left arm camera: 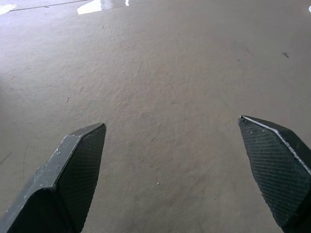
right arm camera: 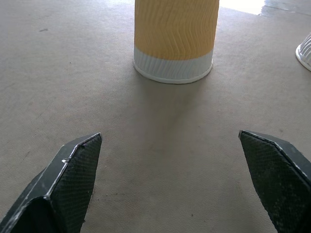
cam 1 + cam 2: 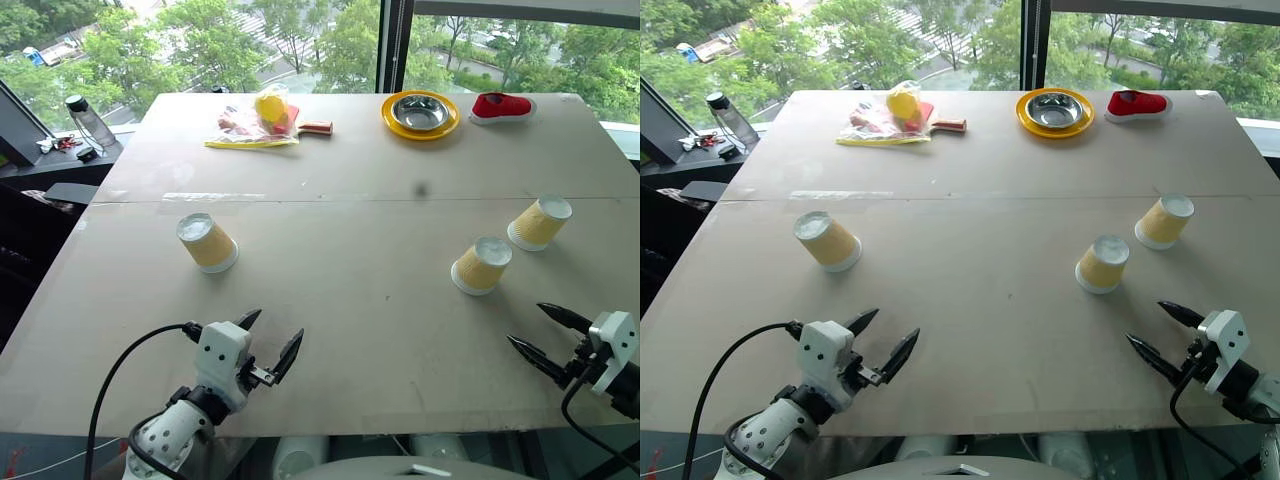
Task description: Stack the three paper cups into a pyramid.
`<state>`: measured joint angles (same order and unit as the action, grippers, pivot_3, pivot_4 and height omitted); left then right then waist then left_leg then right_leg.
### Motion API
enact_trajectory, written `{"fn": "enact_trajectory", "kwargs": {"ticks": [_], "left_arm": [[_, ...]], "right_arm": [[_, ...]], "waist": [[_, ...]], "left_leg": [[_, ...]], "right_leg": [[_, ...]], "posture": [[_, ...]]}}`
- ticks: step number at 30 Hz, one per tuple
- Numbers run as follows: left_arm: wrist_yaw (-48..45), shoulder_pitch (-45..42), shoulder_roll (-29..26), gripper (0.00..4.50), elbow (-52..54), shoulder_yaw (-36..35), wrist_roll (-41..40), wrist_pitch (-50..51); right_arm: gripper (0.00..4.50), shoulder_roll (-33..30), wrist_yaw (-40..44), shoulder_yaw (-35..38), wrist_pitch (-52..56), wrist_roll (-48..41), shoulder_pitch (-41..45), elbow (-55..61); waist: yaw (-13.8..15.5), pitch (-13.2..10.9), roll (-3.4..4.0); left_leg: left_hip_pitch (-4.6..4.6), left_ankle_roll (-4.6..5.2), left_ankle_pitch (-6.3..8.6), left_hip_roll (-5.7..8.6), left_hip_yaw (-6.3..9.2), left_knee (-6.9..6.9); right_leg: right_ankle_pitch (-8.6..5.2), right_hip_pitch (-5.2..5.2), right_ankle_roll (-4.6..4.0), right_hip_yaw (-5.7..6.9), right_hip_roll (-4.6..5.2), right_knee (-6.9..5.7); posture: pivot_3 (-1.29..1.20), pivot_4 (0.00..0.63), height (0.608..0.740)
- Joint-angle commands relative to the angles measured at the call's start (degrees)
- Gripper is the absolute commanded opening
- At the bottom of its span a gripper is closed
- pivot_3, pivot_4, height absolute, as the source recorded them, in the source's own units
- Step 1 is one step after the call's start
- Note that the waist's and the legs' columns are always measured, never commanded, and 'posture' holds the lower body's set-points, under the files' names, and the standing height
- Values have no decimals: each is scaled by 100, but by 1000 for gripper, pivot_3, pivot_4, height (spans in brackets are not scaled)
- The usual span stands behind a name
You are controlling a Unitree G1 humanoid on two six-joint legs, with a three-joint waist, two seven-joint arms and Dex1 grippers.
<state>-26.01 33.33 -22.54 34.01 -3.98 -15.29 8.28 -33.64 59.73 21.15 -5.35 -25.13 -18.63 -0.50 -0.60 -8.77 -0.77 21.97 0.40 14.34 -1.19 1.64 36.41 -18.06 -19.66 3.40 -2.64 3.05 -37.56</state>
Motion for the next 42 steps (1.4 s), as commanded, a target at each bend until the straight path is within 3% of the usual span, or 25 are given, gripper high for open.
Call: {"fn": "enact_trajectory", "kwargs": {"ticks": [1,23,27,35,42], "left_arm": [[19,12,63,4500,79,-35,-18,-94],[-190,-31,98,4500,36,-46,-87,-271],[-427,-308,-154,4500,-106,-54,42,-399],[-1609,-1605,-870,4500,133,-363,-1762,266],[-2764,-2840,-2076,4500,165,-390,-2901,1262]], "right_arm": [[4467,-69,112,91,-196,-54,35,-34],[4467,-215,89,79,-96,-158,186,143],[4467,-233,85,31,-20,-204,288,231],[4467,-117,-277,-218,410,-300,844,646],[4467,-22,-762,-445,873,-345,1609,798]], "waist": [[1,0,0],[0,-1,-1],[2,0,-1],[-5,0,3],[-12,-13,22]], "left_leg": [[0,0,0,0,0,0],[-1,0,0,4,-3,0],[-2,0,0,5,-3,0],[-4,0,0,5,-1,1],[-6,-1,-1,4,6,2]], "right_leg": [[-3,0,-6,0,1,0],[-2,0,-3,10,2,0],[0,1,0,13,1,-1],[8,0,14,16,0,-9],[8,-3,16,23,-9,-20]], "posture": [[0,150,740],[0,150,740],[0,150,740],[0,150,740],[0,150,740]]}}
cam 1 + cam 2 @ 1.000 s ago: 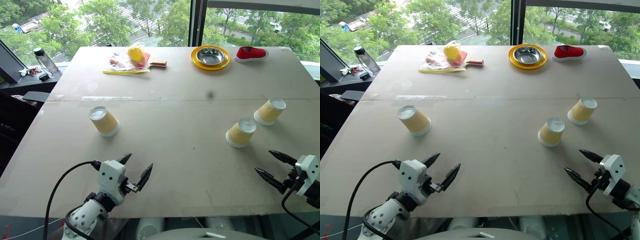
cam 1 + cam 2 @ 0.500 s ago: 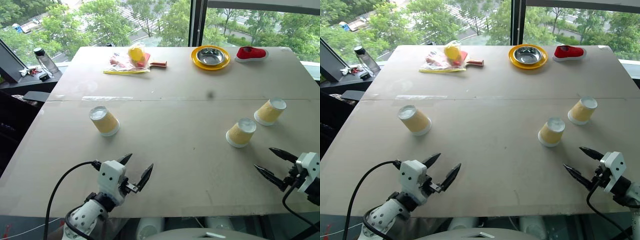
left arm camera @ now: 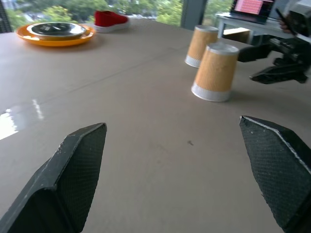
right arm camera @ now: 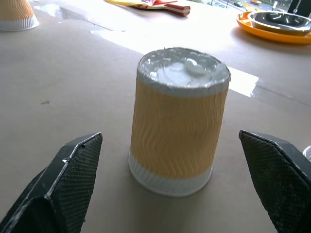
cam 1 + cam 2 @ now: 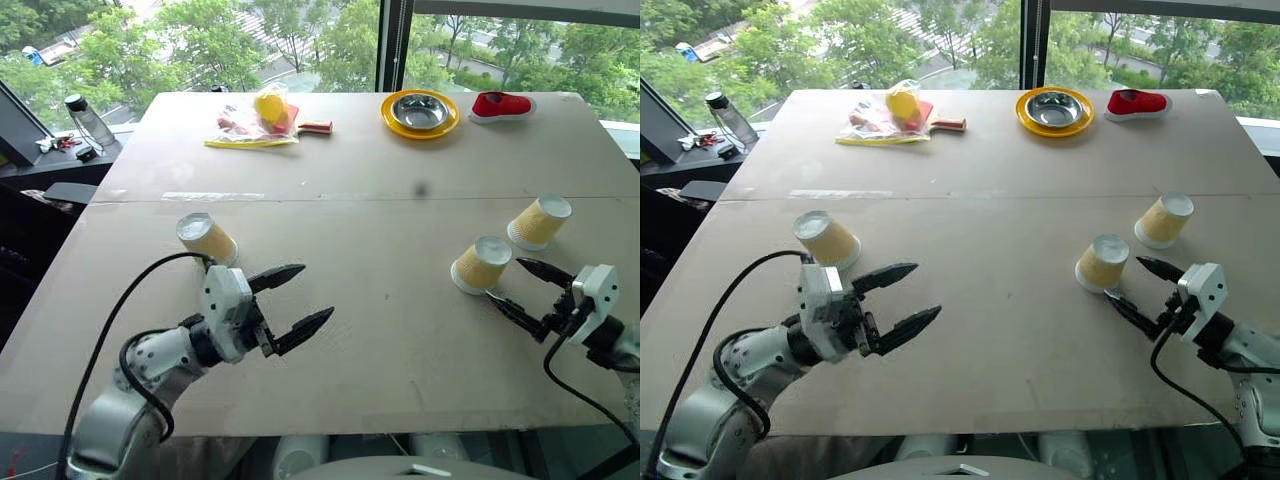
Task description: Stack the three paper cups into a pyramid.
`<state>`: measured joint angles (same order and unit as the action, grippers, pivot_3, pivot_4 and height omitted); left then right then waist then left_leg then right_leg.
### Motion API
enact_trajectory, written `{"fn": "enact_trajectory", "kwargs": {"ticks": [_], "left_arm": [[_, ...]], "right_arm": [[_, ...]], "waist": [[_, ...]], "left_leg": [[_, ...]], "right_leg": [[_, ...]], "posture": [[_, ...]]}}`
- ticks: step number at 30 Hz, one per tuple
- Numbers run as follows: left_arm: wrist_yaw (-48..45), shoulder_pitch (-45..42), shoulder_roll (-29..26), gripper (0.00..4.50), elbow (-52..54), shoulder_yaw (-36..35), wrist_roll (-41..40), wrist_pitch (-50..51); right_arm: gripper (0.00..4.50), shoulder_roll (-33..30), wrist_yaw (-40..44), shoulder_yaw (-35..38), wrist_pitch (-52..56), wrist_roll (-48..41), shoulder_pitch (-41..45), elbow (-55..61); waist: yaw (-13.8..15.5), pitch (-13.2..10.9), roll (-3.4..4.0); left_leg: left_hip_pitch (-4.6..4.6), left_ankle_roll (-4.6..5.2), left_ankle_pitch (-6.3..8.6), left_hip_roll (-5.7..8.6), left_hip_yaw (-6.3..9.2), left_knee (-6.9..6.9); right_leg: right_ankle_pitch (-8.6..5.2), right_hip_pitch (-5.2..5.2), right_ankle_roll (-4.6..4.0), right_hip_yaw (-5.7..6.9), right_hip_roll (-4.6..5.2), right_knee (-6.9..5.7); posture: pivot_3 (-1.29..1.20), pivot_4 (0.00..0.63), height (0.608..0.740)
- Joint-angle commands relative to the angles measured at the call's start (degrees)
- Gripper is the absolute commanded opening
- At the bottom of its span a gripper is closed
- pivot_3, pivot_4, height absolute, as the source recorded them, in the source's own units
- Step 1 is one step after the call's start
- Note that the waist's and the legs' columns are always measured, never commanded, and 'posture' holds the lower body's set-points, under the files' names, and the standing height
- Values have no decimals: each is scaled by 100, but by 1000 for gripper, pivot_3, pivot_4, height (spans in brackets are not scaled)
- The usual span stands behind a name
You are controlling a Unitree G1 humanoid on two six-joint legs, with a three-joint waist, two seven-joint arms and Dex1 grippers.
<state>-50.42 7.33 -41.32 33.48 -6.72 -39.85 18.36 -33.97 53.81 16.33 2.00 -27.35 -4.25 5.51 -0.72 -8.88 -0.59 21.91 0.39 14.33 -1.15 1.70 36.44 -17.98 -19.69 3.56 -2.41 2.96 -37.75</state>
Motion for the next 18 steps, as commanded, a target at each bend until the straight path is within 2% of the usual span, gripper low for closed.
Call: {"fn": "enact_trajectory", "kwargs": {"ticks": [1,5,12,14,16,18], "left_arm": [[-351,-338,-240,4500,207,-117,-516,314],[-652,-820,-421,4500,133,-91,-713,519],[-857,-1032,-423,4500,70,-77,-657,566],[-921,-1053,-440,4500,75,-42,-549,520],[-908,-1070,-403,4500,85,-42,-543,521],[-867,-1069,-366,4500,121,-37,-565,542]], "right_arm": [[4467,19,-193,28,137,-102,227,163],[4467,69,-163,-101,197,-128,441,109],[4467,73,-34,-175,297,-202,512,33],[3955,82,-3,-188,325,-223,547,10],[3262,81,19,-194,345,-230,560,-5],[2254,81,22,-180,422,-270,554,-15]], "waist": [[0,-2,5],[0,-9,2],[-4,-12,7],[-4,-12,7],[-4,-13,7],[-4,-13,7]], "left_leg": [[0,0,0,2,-2,0],[12,0,0,1,4,0],[12,0,0,-1,6,0],[11,0,0,-1,6,0],[10,0,0,-1,5,0],[9,0,0,-1,5,0]], "right_leg": [[0,1,1,-2,1,1],[-2,-5,5,4,-2,9],[-2,-7,5,4,-5,8],[-2,-7,5,4,-5,5],[-2,-7,5,3,-5,3],[-2,-7,5,3,-5,3]], "posture": [[0,150,740],[0,150,740],[0,150,740],[0,150,740],[0,150,740],[0,150,740]]}}
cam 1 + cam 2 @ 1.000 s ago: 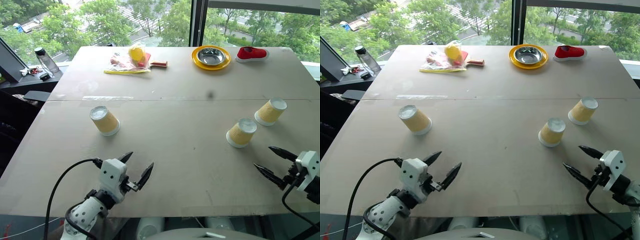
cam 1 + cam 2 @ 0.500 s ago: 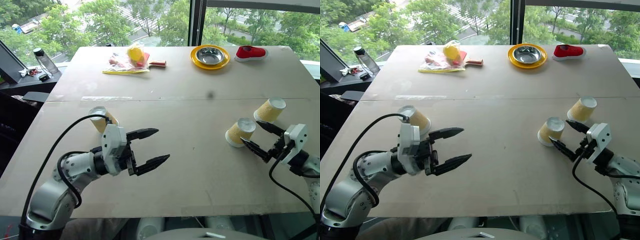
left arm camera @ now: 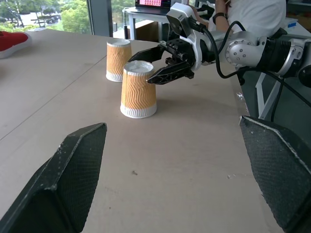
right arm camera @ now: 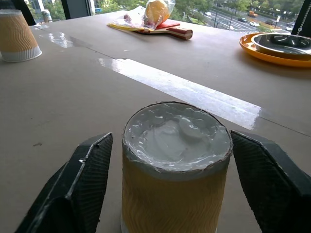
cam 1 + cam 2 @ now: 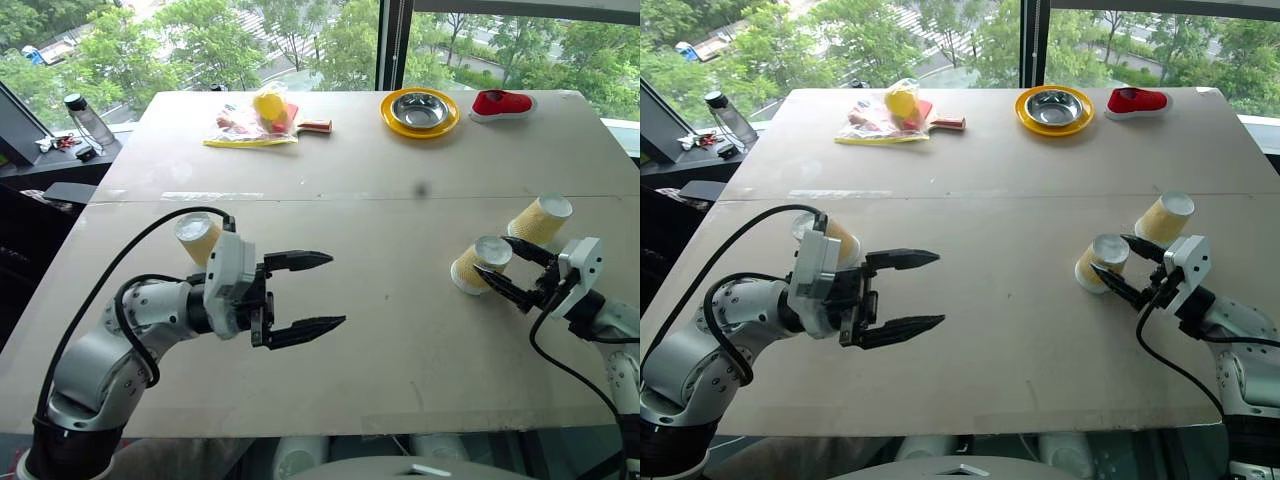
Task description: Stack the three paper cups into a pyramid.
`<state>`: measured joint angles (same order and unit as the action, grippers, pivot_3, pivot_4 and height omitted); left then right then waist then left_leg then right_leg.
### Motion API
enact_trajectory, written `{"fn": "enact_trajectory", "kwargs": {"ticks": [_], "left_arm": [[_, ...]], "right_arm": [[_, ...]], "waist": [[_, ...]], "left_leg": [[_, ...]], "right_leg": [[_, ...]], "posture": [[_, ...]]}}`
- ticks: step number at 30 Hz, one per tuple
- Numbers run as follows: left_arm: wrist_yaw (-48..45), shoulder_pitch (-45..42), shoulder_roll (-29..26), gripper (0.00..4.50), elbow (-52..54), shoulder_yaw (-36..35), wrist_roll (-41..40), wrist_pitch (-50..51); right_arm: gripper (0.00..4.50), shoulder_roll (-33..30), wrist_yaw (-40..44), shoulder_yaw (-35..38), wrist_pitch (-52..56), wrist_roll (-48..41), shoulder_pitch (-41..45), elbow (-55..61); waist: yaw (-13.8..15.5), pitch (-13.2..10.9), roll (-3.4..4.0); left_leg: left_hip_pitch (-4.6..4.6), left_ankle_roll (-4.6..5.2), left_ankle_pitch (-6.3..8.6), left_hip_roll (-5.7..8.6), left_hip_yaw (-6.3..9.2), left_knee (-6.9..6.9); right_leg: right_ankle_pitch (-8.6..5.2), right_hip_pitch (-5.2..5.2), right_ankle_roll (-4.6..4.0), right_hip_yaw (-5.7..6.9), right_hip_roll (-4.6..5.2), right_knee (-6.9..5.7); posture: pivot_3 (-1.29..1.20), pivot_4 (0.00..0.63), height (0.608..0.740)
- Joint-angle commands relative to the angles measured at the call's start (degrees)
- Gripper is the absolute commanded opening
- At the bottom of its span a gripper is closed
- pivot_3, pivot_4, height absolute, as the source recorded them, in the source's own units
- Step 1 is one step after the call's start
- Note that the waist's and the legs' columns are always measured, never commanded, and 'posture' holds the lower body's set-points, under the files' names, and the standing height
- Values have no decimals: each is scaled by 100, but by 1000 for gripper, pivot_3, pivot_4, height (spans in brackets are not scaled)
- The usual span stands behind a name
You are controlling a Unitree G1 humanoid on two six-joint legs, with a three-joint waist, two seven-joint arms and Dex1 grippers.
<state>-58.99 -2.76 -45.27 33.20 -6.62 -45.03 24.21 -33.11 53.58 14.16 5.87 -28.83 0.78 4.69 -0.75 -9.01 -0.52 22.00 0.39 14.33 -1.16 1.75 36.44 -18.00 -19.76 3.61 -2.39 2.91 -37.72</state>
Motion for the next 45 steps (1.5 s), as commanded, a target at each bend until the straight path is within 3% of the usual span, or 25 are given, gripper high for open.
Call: {"fn": "enact_trajectory", "kwargs": {"ticks": [1,9,14,19,24,26,34,35,38,45], "left_arm": [[3,-51,42,4500,166,-44,-48,-41],[303,-62,298,4500,128,-225,-35,-128],[507,215,197,4500,-121,-599,314,-207],[984,358,315,4500,-376,-1156,378,-168],[1338,496,422,4500,-405,-1444,206,22],[1378,524,422,4500,-408,-1488,171,80],[1578,561,509,4500,-260,-1472,-120,390],[1593,534,502,4500,-265,-1453,-126,417],[1588,419,492,4500,-302,-1397,-181,499],[1500,-121,468,4500,-291,-950,-178,733]], "right_arm": [[2185,0,45,41,58,-137,47,68],[2181,50,-47,-152,222,-130,261,227],[2181,218,-325,-755,721,-4,820,533],[2181,944,-1191,-1783,1024,930,2041,154],[2181,1562,-1471,-2352,1098,1409,2877,-383],[2181,1680,-1531,-2455,1107,1536,3063,-561],[2181,2191,-1860,-2482,1010,1843,3746,-1265],[3210,2217,-1859,-2470,1016,1849,3751,-1273],[4443,2251,-1851,-2399,1096,1818,3730,-1231],[4482,1821,-1836,-1851,1407,1456,3024,17]], "waist": [[0,0,0],[-8,-1,0],[-36,-6,7],[-79,-14,-1],[-23,-13,-6],[-13,-13,-7],[-41,-13,-7],[-42,-13,-7],[-43,-13,-7],[0,-13,-8]], "left_leg": [[0,0,0,0,0,0],[0,0,0,-1,0,0],[-4,0,0,-6,-3,0],[1,-1,0,-8,-1,0],[58,-7,-4,-7,3,6],[94,-31,-18,-7,3,12],[95,-34,-20,-6,2,9],[95,-34,-20,-6,1,9],[95,-34,-20,-6,2,8],[96,-33,-19,-4,2,8]], "right_leg": [[0,0,0,0,0,0],[0,0,0,-1,0,0],[0,-3,0,-7,-7,-7],[0,-19,0,-6,-10,-16],[2,-72,2,1,-6,-21],[3,-108,3,1,-5,-26],[3,-114,3,1,-5,-33],[3,-115,3,1,-5,-34],[3,-115,3,1,-5,-33],[3,-114,3,3,-4,-33]], "posture": [[0,150,740],[0,150,740],[0,150,740],[0,150,740],[0,150,740],[0,150,740],[0,150,740],[0,150,740],[0,150,740],[0,150,740]]}}
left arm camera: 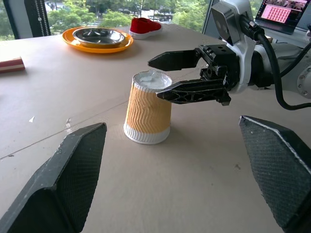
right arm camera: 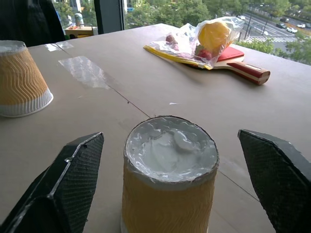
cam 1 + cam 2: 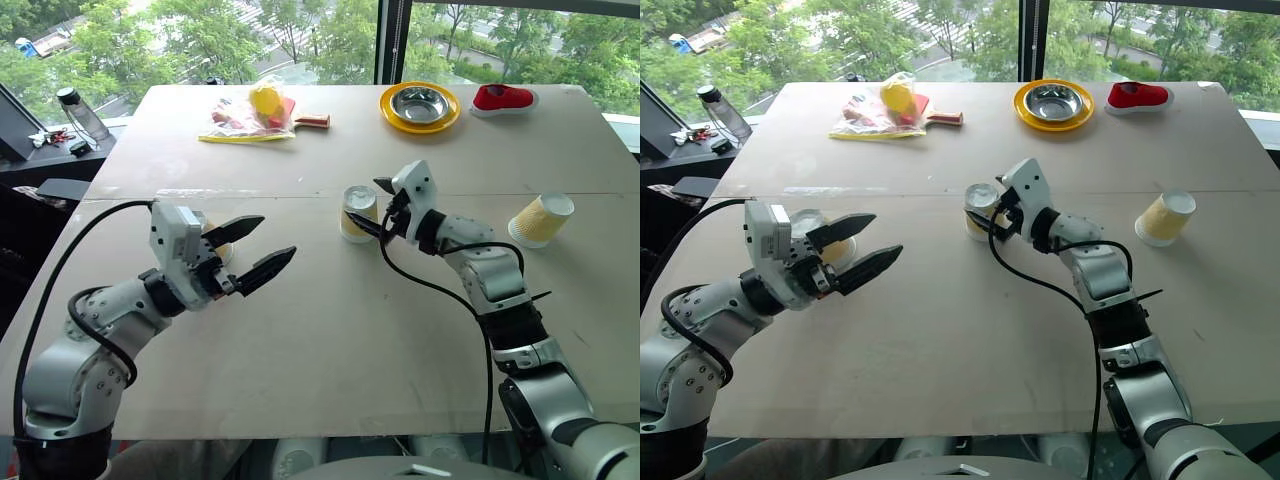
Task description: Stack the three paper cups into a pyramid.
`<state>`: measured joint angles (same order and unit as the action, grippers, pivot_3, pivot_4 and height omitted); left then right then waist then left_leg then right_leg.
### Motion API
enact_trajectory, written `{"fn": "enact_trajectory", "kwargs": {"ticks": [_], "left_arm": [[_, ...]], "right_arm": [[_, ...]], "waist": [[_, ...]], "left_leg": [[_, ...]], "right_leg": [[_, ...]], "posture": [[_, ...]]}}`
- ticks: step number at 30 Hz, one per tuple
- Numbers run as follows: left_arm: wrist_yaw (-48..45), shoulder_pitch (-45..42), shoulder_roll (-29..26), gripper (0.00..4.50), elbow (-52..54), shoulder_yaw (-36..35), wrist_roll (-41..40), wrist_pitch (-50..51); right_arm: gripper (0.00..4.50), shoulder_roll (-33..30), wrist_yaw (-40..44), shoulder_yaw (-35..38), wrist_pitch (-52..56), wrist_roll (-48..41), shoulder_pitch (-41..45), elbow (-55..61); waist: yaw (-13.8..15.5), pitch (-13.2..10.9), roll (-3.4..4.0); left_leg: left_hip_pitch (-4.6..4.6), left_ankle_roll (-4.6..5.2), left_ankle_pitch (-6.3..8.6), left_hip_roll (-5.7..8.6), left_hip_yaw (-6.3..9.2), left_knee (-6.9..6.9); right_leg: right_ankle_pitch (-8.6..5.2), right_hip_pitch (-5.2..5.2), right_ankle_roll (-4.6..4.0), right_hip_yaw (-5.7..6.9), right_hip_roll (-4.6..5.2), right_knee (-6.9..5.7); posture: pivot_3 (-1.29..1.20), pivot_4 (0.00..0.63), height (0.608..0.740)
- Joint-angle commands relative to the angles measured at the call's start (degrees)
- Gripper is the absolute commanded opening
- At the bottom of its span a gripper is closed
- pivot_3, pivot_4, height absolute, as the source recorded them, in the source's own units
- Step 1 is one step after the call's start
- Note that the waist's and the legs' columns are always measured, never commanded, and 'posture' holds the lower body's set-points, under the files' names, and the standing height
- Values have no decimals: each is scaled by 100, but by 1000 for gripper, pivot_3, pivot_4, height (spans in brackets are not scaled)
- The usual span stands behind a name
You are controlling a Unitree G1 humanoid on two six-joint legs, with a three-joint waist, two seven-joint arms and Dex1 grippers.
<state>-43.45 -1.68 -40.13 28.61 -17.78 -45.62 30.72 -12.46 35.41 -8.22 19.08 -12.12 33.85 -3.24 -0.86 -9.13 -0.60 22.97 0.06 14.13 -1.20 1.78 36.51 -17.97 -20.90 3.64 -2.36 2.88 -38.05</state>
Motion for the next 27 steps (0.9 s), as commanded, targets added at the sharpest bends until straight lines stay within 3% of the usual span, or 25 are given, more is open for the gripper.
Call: {"fn": "enact_trajectory", "kwargs": {"ticks": [1,6,14,27], "left_arm": [[-55,-363,-33,4500,178,281,-116,121],[6,-1204,192,4500,83,929,-101,346],[-226,-2377,521,4500,-195,1658,-73,611],[-527,-2983,644,4500,-578,2037,271,619]], "right_arm": [[4482,-353,-69,518,98,-238,-434,1038],[4482,-777,-840,1409,-75,-15,-964,1645],[4482,-1346,-2126,2657,-567,735,-1588,1385],[4482,-878,-2638,3047,-357,205,-1655,752]], "waist": [[19,0,-1],[-14,1,-1],[-36,1,-3],[-111,1,-2]], "left_leg": [[2,0,0,0,2,0],[0,16,9,3,0,1],[-1,-5,-4,20,-8,0],[-6,-5,-5,19,-15,2]], "right_leg": [[0,0,0,3,1,1],[0,0,1,-2,-1,-4],[0,-2,1,-13,-11,-4],[0,1,1,-20,-11,-9]], "posture": [[0,150,740],[0,150,740],[0,150,740],[0,150,740]]}}
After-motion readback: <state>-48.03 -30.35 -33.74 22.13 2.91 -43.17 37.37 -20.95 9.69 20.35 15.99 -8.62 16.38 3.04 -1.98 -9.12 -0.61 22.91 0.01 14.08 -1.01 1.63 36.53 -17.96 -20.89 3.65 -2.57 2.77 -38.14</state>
